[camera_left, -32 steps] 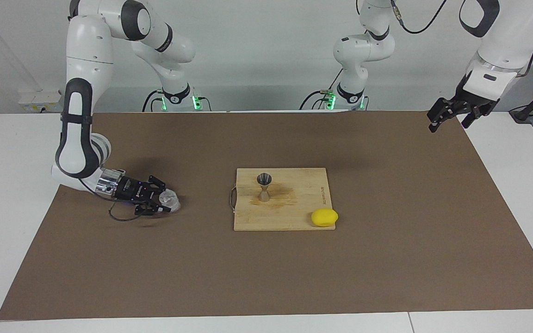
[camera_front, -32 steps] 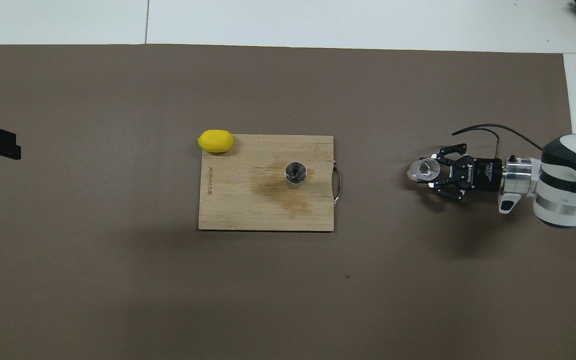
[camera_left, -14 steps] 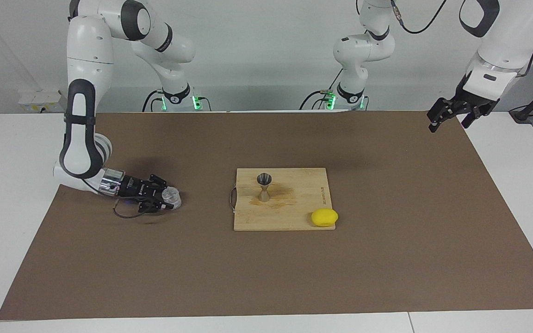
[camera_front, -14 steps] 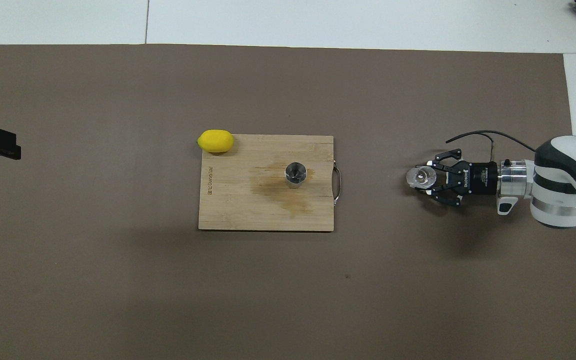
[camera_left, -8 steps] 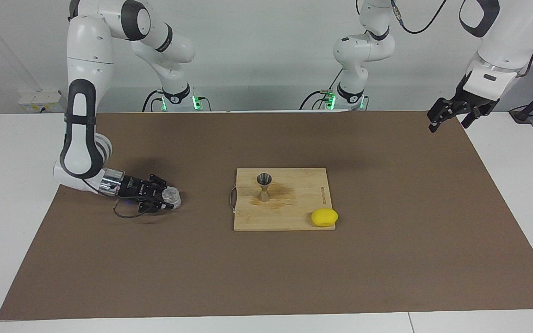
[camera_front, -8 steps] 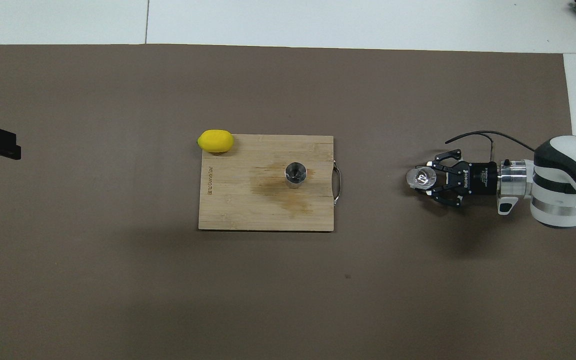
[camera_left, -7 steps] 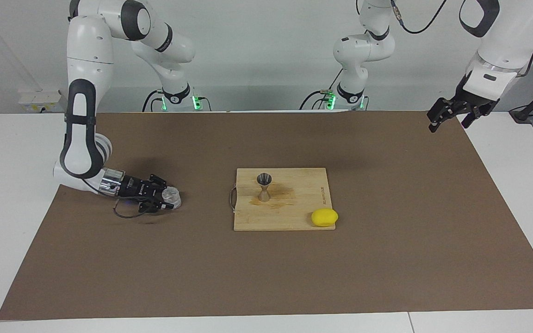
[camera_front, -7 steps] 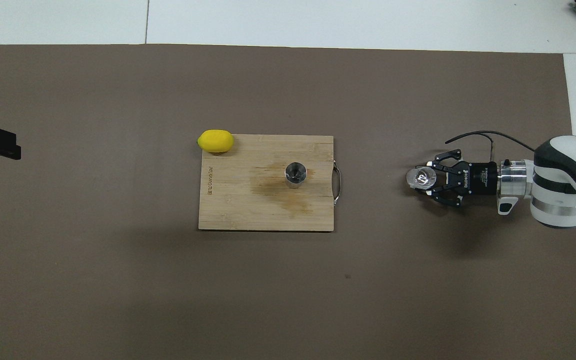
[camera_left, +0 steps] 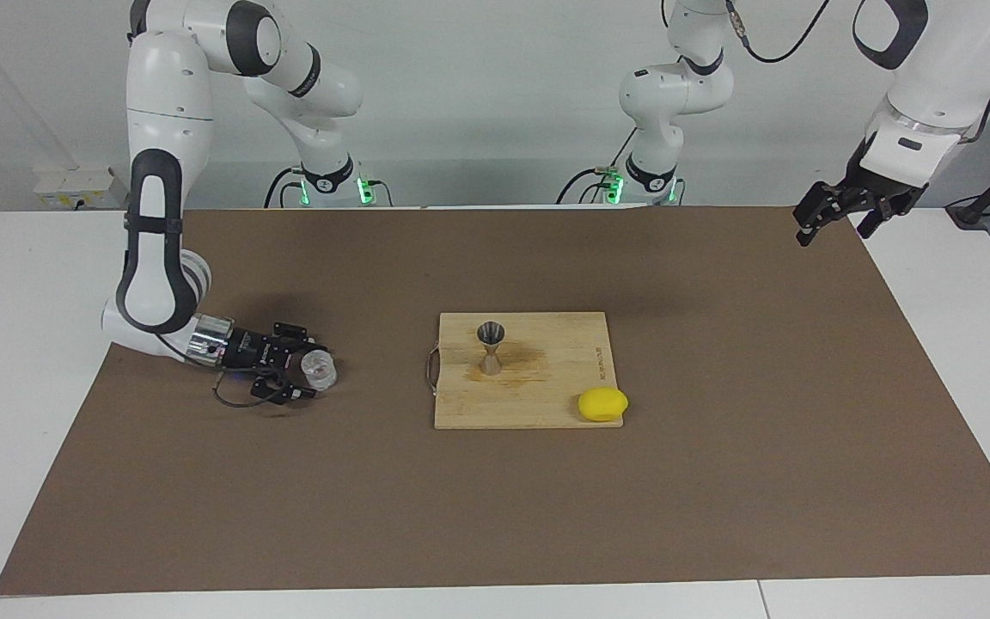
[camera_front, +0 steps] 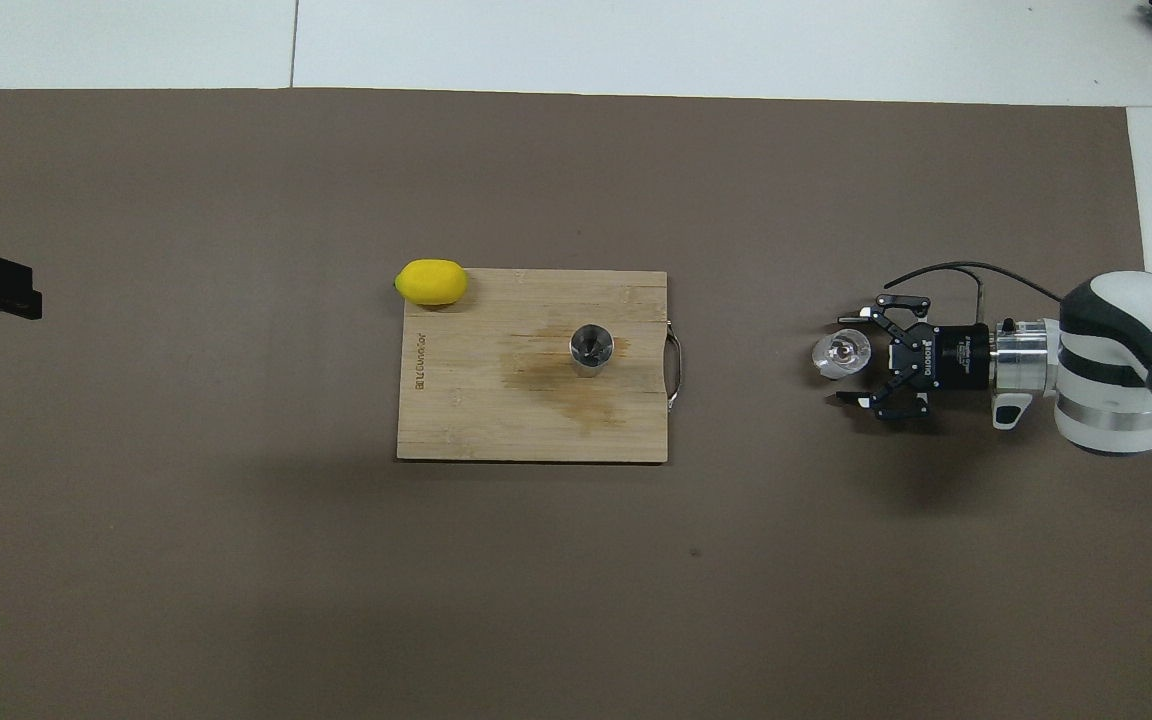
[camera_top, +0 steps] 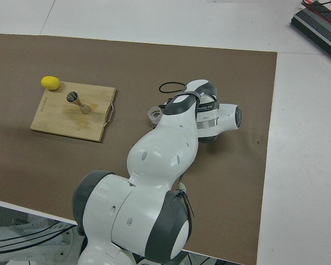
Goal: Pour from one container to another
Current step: 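Lower the glass onto the table and open the right gripper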
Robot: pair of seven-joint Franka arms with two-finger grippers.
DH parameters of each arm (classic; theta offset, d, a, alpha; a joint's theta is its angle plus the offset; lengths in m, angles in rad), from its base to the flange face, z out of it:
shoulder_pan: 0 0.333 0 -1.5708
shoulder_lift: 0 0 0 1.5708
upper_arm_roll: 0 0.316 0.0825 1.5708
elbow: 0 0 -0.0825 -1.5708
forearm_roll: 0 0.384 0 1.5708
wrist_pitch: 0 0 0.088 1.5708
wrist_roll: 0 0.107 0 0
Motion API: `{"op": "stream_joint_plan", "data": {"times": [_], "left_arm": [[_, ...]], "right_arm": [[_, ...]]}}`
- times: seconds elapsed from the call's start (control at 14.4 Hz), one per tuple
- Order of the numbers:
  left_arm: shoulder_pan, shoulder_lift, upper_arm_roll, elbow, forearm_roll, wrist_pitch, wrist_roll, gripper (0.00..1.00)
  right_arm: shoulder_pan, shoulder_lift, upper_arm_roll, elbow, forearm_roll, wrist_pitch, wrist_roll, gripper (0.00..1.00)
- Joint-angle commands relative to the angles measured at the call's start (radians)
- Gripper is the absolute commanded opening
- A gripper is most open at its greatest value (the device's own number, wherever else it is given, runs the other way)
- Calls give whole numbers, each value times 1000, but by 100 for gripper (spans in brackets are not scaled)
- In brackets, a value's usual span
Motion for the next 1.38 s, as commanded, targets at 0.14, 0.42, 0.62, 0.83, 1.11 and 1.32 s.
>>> {"op": "stream_joint_plan", "data": {"times": [0.14,0.42,0.62,0.83,1.11,1.32], "left_arm": [[-9,-14,7,-12,2,-9,-8,100],[-9,-14,7,-12,2,-9,-8,100],[-9,-14,7,-12,2,-9,-8,100],[-9,-14,7,-12,2,-9,-8,100],[-9,-14,7,-12,2,-9,-8,100],[-9,-14,7,-12,2,-9,-8,100]], "right_arm": [[-10,-53,3,4,-69,-25,73,100],[-12,-146,1,-4,-176,-25,164,100],[2,-226,1,-1,-308,-11,184,100],[20,-288,0,13,-472,30,169,100],[65,-326,1,80,-762,42,60,100],[106,-349,9,99,-903,76,-125,100]]}}
